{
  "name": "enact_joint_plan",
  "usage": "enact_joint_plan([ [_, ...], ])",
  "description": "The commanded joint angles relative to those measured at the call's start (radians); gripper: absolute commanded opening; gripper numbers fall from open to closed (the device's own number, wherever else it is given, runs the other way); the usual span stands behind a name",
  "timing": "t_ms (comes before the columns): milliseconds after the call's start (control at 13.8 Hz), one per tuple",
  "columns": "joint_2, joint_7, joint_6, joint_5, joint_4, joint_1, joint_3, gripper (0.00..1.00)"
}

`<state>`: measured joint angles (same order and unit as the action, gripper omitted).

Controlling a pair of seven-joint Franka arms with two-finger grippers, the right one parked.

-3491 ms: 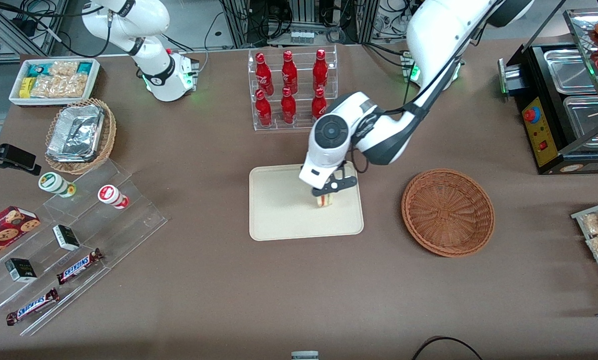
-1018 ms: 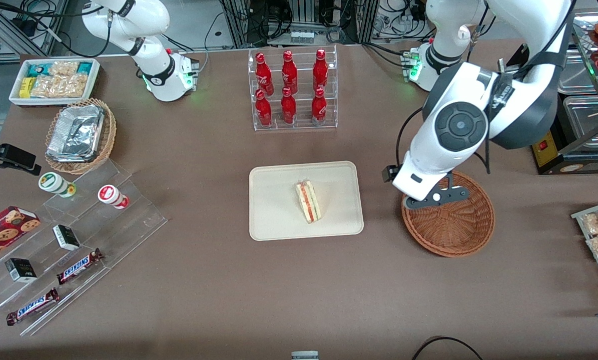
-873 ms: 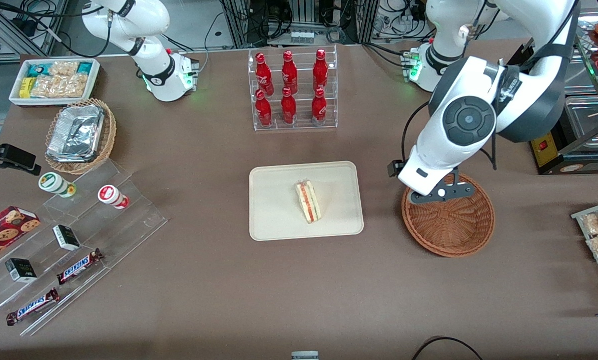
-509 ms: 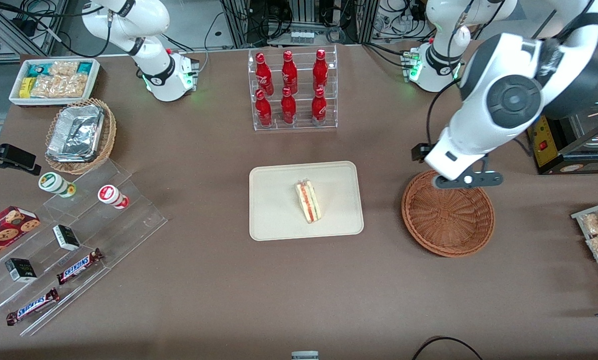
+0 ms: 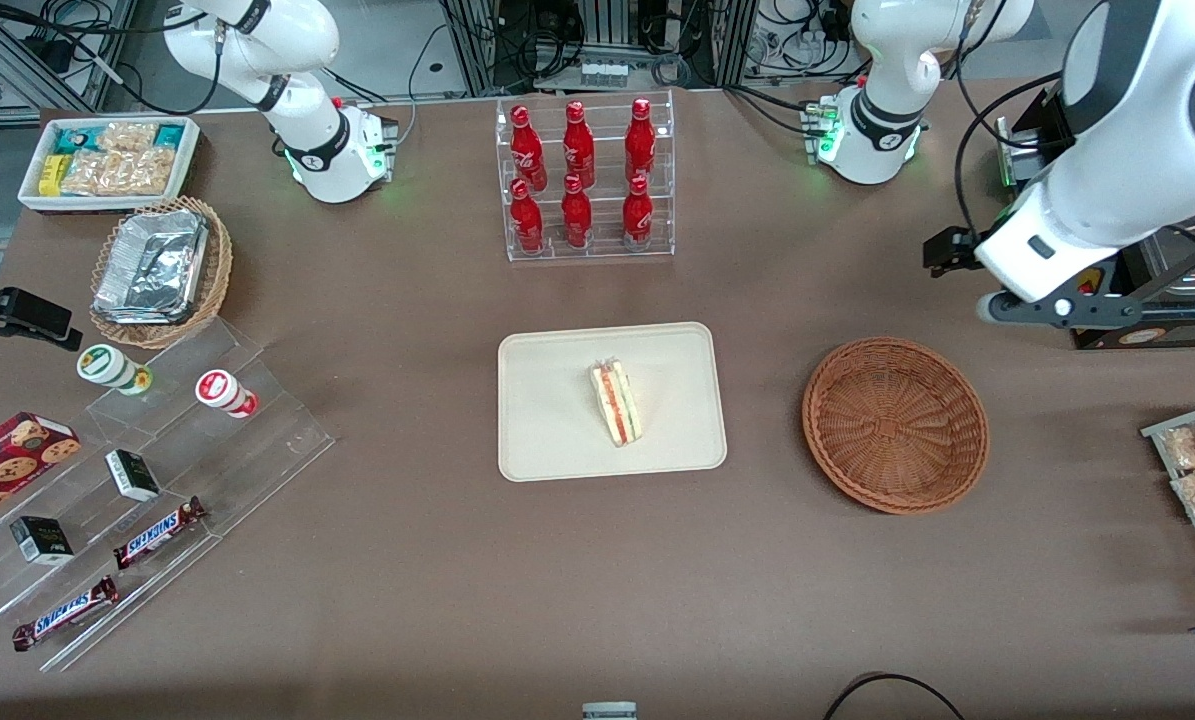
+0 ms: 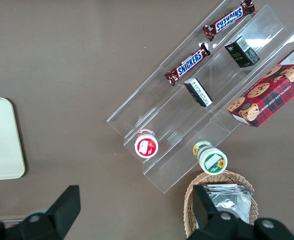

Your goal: Place sandwich from basket to tray

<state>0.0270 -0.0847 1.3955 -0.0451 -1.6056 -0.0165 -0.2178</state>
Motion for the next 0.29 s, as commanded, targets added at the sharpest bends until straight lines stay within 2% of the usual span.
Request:
enact_joint_plan([
  [0,-0.039,0.066,-0.016,0.016,-0.020,0.024,0.049,1.00],
  [218,-0.050,0.120,-0.023,0.016,-0.019,0.027,0.093,1.00],
])
